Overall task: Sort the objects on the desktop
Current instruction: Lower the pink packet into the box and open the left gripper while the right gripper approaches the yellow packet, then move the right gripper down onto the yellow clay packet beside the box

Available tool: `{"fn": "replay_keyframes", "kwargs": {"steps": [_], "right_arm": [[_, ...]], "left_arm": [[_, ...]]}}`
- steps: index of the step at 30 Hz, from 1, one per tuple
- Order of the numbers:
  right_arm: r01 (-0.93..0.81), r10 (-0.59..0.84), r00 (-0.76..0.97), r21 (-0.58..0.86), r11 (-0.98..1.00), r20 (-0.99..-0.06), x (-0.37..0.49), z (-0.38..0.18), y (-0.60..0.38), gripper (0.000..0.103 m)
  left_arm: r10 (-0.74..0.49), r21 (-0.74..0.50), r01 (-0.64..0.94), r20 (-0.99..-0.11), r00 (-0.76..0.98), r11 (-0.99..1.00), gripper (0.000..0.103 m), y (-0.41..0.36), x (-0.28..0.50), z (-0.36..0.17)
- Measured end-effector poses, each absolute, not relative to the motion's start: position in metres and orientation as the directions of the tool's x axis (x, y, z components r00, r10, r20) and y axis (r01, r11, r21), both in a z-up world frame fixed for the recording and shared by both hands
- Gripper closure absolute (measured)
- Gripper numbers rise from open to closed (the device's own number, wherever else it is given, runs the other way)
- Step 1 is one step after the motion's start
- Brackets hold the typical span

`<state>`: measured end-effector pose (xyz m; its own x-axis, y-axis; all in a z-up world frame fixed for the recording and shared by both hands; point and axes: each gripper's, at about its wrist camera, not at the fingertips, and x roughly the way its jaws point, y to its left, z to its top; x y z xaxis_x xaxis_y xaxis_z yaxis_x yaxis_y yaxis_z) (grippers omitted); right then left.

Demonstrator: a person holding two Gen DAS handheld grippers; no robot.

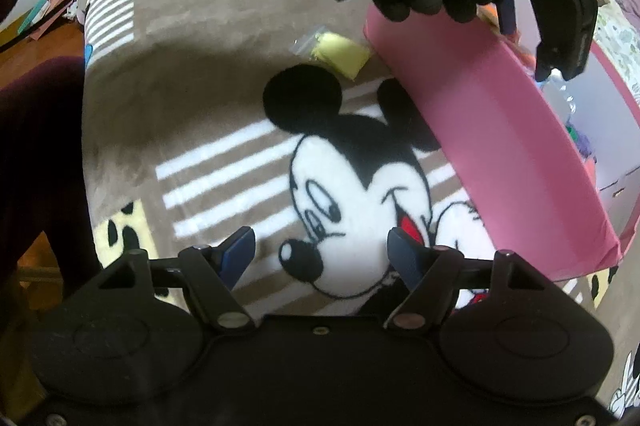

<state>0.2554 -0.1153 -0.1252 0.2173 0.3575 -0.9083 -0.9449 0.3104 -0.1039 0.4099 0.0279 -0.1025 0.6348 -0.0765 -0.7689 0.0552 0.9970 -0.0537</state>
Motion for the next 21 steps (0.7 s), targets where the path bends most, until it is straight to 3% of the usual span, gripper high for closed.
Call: {"fn": "replay_keyframes", "kwargs": {"steps": [11, 21], "right_arm": [[-0.925, 0.36, 0.234, -0.092, 0.37, -0.903, 0.266, -0.12, -0.112, 0.031], [-0.921, 0.366, 0.321, -0.198, 0.335, -0.874, 0.261, -0.117, -0.103, 0.031]], "left_arm": [[-0.129, -0.079, 0.103, -0.689, 0.713, 0.992, 0.044, 0.032, 0.371, -0.071], [-0.158, -0.049, 0.161, -0.595, 0.788, 0.986, 0.044, 0.05, 0.282, -0.046]]}}
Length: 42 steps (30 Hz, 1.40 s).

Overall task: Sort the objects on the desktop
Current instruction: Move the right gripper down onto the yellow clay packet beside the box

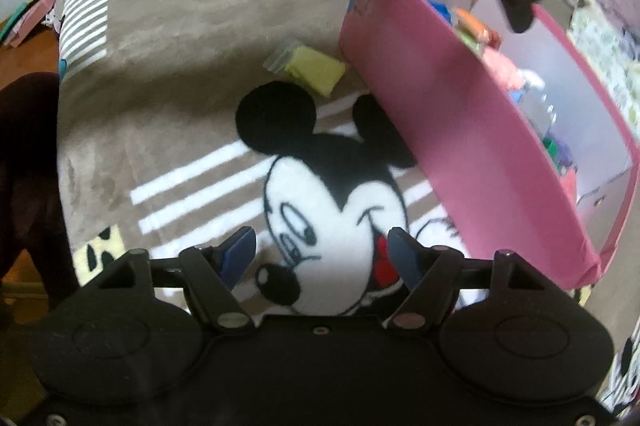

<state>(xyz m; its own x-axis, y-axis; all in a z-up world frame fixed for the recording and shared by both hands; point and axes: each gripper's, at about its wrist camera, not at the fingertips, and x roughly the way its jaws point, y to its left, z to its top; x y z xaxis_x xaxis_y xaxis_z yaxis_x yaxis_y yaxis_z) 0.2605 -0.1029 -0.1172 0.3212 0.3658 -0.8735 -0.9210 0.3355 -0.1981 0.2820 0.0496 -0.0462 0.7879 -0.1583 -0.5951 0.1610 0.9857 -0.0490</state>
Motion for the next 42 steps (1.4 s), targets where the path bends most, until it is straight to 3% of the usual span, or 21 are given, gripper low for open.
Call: {"fn": "replay_keyframes", "kwargs": {"steps": [6, 13, 18, 30, 42], "right_arm": [[-0.907, 0.386, 0.392, -0.281, 0.314, -0.835, 0.26, -0.115, -0.1, 0.031], [-0.884, 0.401, 0.457, -0.357, 0.301, -0.794, 0.26, -0.116, -0.087, 0.031], [-0.863, 0.413, 0.505, -0.442, 0.245, -0.758, 0.251, -0.119, -0.072, 0.031], [-0.791, 0.448, 0.604, -0.565, 0.236, -0.659, 0.252, -0.119, -0.026, 0.031], [-0.889, 0.466, 0.448, -0.434, 0.144, -0.763, 0.263, -0.14, 0.011, 0.032]], "left_arm": [[-0.16, -0.07, 0.145, -0.541, 0.826, 0.987, 0.044, 0.064, 0.218, -0.055], [-0.074, -0.123, 0.002, -0.583, 0.809, 0.992, 0.044, 0.08, 0.176, -0.117], [0.017, -0.009, -0.029, -0.606, 0.796, 1.0, 0.044, 0.076, 0.157, -0.154], [0.025, -0.021, -0.046, -0.589, 0.808, 0.999, 0.044, 0.101, 0.144, -0.162], [-0.007, -0.073, -0.042, -0.566, 0.825, 0.996, 0.044, 0.115, 0.138, -0.16]]}}
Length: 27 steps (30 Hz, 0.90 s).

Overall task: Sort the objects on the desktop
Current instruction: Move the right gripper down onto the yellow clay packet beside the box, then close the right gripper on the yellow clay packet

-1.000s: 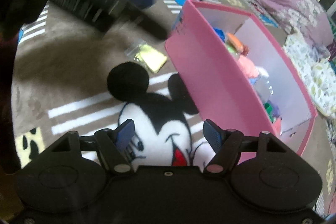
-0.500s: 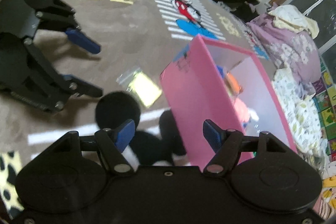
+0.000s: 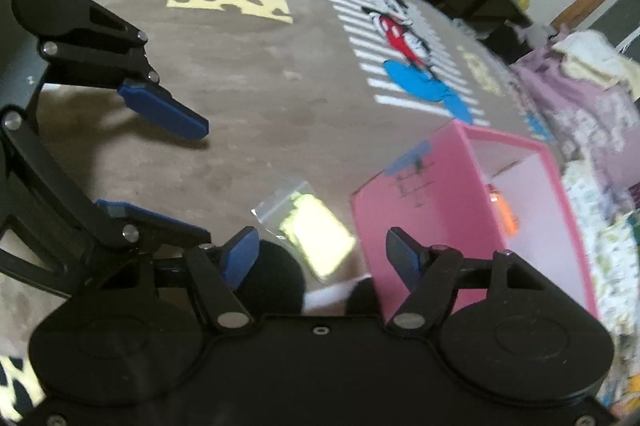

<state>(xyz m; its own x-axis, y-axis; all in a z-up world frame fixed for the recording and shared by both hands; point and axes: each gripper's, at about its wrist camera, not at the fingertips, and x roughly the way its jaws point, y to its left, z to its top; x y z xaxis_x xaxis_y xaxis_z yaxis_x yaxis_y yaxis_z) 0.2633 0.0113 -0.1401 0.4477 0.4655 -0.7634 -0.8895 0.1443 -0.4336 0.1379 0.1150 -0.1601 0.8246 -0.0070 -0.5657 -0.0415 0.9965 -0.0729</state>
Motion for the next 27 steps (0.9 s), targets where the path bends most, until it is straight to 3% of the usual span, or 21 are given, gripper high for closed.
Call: {"fn": "replay_keyframes", "kwargs": {"steps": [11, 18, 24, 27], "right_arm": [[-0.919, 0.448, 0.391, -0.368, 0.143, -0.804, 0.281, -0.157, 0.025, 0.032], [-0.948, 0.437, 0.268, -0.156, 0.276, -0.859, 0.305, -0.157, 0.021, 0.031], [-0.981, 0.407, 0.078, 0.002, 0.193, -0.91, 0.292, -0.151, 0.007, 0.032], [-0.97, 0.413, 0.106, -0.003, 0.243, -0.904, 0.292, -0.15, 0.004, 0.032]], "left_arm": [[0.025, -0.115, -0.105, -0.551, 0.834, 0.988, 0.044, 0.137, 0.131, -0.156], [0.026, -0.122, -0.108, -0.536, 0.844, 0.987, 0.044, 0.137, 0.13, -0.153], [0.02, -0.149, -0.115, -0.526, 0.85, 0.982, 0.044, 0.14, 0.129, -0.151], [0.033, -0.157, -0.135, -0.524, 0.851, 0.978, 0.044, 0.143, 0.128, -0.15]]}}
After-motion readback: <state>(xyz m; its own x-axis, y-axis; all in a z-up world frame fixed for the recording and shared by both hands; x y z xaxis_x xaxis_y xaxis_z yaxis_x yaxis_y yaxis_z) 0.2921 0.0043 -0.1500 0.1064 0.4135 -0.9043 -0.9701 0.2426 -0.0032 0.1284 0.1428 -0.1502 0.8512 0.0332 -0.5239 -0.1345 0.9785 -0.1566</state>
